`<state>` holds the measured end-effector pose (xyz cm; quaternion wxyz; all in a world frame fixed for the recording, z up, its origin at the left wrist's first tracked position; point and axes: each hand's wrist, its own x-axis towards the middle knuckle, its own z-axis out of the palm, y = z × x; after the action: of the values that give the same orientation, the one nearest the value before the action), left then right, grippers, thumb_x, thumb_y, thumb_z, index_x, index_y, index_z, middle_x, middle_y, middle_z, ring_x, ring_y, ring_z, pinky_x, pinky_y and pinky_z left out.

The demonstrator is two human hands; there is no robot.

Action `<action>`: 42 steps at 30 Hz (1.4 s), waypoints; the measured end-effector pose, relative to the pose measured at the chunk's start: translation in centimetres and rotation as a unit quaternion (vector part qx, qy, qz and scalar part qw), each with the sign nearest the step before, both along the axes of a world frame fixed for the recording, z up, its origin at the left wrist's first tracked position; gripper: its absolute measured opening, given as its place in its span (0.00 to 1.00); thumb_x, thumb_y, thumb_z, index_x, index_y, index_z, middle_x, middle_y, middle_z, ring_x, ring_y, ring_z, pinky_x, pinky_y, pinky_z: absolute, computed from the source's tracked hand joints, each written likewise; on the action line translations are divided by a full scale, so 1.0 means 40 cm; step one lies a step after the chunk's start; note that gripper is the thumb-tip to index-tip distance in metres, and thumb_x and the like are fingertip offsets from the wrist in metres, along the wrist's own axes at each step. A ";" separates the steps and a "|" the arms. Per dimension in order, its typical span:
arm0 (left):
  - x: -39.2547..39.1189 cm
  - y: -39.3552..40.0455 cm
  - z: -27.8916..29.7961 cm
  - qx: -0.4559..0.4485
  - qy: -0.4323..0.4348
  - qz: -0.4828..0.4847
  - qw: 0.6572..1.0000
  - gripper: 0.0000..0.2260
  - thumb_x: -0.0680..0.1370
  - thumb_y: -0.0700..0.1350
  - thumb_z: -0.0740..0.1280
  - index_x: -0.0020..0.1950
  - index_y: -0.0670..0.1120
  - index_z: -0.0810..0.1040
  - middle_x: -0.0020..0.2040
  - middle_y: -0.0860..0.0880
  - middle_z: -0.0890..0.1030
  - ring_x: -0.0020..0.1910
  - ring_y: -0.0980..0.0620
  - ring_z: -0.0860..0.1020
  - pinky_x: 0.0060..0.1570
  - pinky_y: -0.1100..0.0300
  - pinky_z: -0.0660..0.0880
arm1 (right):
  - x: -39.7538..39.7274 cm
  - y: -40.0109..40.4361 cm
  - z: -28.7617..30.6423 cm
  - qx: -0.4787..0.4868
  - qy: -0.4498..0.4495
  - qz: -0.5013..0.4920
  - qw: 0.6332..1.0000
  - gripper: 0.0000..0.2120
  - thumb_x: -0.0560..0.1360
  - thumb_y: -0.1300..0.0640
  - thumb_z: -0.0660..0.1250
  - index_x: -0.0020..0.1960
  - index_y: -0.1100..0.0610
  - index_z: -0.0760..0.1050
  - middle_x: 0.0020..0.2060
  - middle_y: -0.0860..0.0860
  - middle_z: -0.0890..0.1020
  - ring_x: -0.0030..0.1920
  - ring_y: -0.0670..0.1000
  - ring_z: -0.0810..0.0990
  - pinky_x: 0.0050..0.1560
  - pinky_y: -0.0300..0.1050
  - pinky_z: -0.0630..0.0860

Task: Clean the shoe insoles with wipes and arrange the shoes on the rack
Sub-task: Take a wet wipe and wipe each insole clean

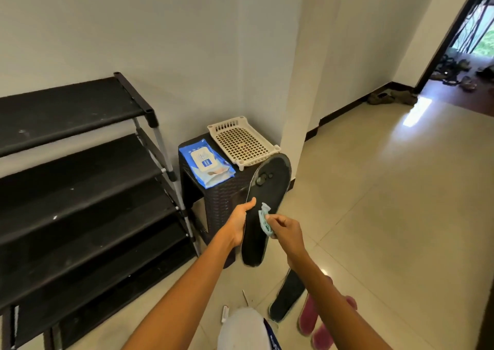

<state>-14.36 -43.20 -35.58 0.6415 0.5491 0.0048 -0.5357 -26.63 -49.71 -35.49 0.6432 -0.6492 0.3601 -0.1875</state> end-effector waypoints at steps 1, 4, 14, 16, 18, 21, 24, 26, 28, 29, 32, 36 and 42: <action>0.001 -0.010 -0.025 0.005 -0.007 -0.014 1.000 0.20 0.77 0.55 0.64 0.55 0.40 0.81 0.50 0.41 0.83 0.50 0.43 0.80 0.57 0.49 0.75 | 0.004 -0.006 -0.027 0.004 0.008 -0.004 1.000 0.05 0.77 0.55 0.66 0.47 0.51 0.80 0.43 0.47 0.81 0.45 0.47 0.80 0.39 0.35 0.74; -0.002 -0.059 -0.117 0.046 -0.059 -0.041 0.996 0.14 0.80 0.49 0.61 0.55 0.41 0.80 0.48 0.42 0.82 0.47 0.45 0.80 0.51 0.52 0.76 | 0.022 -0.037 -0.150 0.002 0.035 -0.048 0.998 0.06 0.78 0.56 0.64 0.48 0.53 0.79 0.42 0.48 0.81 0.44 0.46 0.79 0.39 0.34 0.73; 0.038 -0.147 -0.639 0.207 -0.279 -0.147 0.926 0.17 0.80 0.33 0.58 0.69 0.38 0.68 0.66 0.41 0.73 0.65 0.44 0.71 0.59 0.60 0.68 | 0.064 -0.112 -0.652 0.086 0.156 -0.122 0.976 0.05 0.78 0.58 0.63 0.45 0.54 0.78 0.44 0.51 0.81 0.47 0.50 0.79 0.52 0.46 0.77; 0.035 -0.175 -0.757 0.233 -0.264 -0.170 0.920 0.17 0.81 0.37 0.56 0.70 0.37 0.67 0.68 0.42 0.70 0.67 0.43 0.69 0.63 0.59 0.65 | 0.081 -0.120 -0.766 0.109 0.181 -0.128 0.969 0.06 0.77 0.58 0.64 0.45 0.54 0.79 0.43 0.51 0.81 0.48 0.51 0.80 0.53 0.47 0.77; 0.041 -0.205 -0.864 0.247 -0.222 -0.156 0.930 0.17 0.82 0.41 0.54 0.70 0.37 0.68 0.70 0.40 0.69 0.68 0.43 0.68 0.66 0.56 0.63 | 0.100 -0.140 -0.882 0.124 0.208 -0.136 0.961 0.06 0.77 0.57 0.64 0.46 0.55 0.80 0.44 0.51 0.82 0.48 0.51 0.80 0.55 0.49 0.77; 0.054 -0.228 -0.970 0.258 -0.179 -0.141 0.939 0.20 0.83 0.45 0.52 0.72 0.36 0.65 0.72 0.40 0.66 0.71 0.43 0.65 0.69 0.55 0.60 | 0.115 -0.152 -1.012 0.129 0.245 -0.121 0.953 0.07 0.77 0.55 0.65 0.49 0.56 0.80 0.47 0.53 0.83 0.49 0.52 0.80 0.56 0.52 0.77; 0.082 -0.246 -1.063 0.271 -0.151 -0.168 0.936 0.25 0.83 0.53 0.49 0.74 0.39 0.63 0.74 0.40 0.64 0.72 0.42 0.63 0.72 0.50 0.59 | 0.135 -0.169 -1.090 0.126 0.261 -0.094 0.953 0.09 0.77 0.55 0.64 0.50 0.58 0.80 0.46 0.53 0.82 0.47 0.51 0.79 0.52 0.48 0.76; 0.098 -0.253 -1.126 0.275 -0.129 -0.172 0.937 0.27 0.82 0.57 0.48 0.74 0.40 0.63 0.73 0.40 0.64 0.71 0.42 0.64 0.72 0.48 0.60 | 0.133 -0.168 -1.116 0.117 0.243 -0.073 0.960 0.08 0.77 0.57 0.64 0.48 0.59 0.80 0.42 0.53 0.80 0.44 0.50 0.77 0.46 0.45 0.74; 0.096 -0.255 -1.150 0.276 -0.130 -0.159 0.939 0.28 0.81 0.59 0.49 0.74 0.42 0.63 0.73 0.41 0.65 0.71 0.42 0.65 0.71 0.47 0.61 | 0.121 -0.150 -1.129 0.096 0.217 -0.095 0.967 0.07 0.76 0.57 0.64 0.45 0.58 0.80 0.44 0.55 0.79 0.44 0.51 0.78 0.46 0.46 0.75; 0.086 -0.256 -1.145 0.283 -0.166 -0.163 0.930 0.27 0.81 0.59 0.50 0.74 0.43 0.63 0.73 0.42 0.65 0.71 0.43 0.65 0.71 0.48 0.61 | 0.108 -0.136 -1.132 0.091 0.202 -0.128 0.967 0.07 0.76 0.56 0.63 0.45 0.57 0.79 0.47 0.55 0.78 0.46 0.51 0.78 0.50 0.47 0.76; 0.028 -0.241 -1.104 0.286 -0.401 -0.196 0.848 0.20 0.82 0.51 0.54 0.72 0.46 0.67 0.70 0.44 0.67 0.68 0.46 0.66 0.68 0.52 0.63 | 0.056 -0.095 -1.109 0.090 0.181 -0.313 0.928 0.06 0.78 0.59 0.61 0.48 0.60 0.75 0.50 0.53 0.71 0.50 0.50 0.73 0.55 0.42 0.71; -0.127 -0.222 -1.099 0.192 -0.513 -0.272 0.791 0.18 0.78 0.40 0.60 0.68 0.45 0.69 0.66 0.45 0.70 0.63 0.46 0.71 0.60 0.56 0.67 | -0.040 -0.069 -1.119 0.075 0.253 -0.459 0.849 0.06 0.79 0.58 0.60 0.49 0.59 0.74 0.51 0.54 0.69 0.52 0.54 0.72 0.59 0.50 0.71; -0.233 -0.221 -1.135 0.312 -0.303 -0.350 0.829 0.22 0.76 0.40 0.63 0.69 0.42 0.64 0.66 0.40 0.70 0.65 0.42 0.70 0.61 0.53 0.68 | -0.101 -0.075 -1.127 0.239 0.253 -0.415 0.841 0.08 0.79 0.60 0.58 0.49 0.60 0.75 0.48 0.59 0.77 0.43 0.53 0.76 0.44 0.47 0.74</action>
<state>-23.67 -52.06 -80.96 0.1743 0.8199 -0.2154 -0.5010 -30.68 -52.70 -80.56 0.5270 -0.2899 0.7797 -0.1742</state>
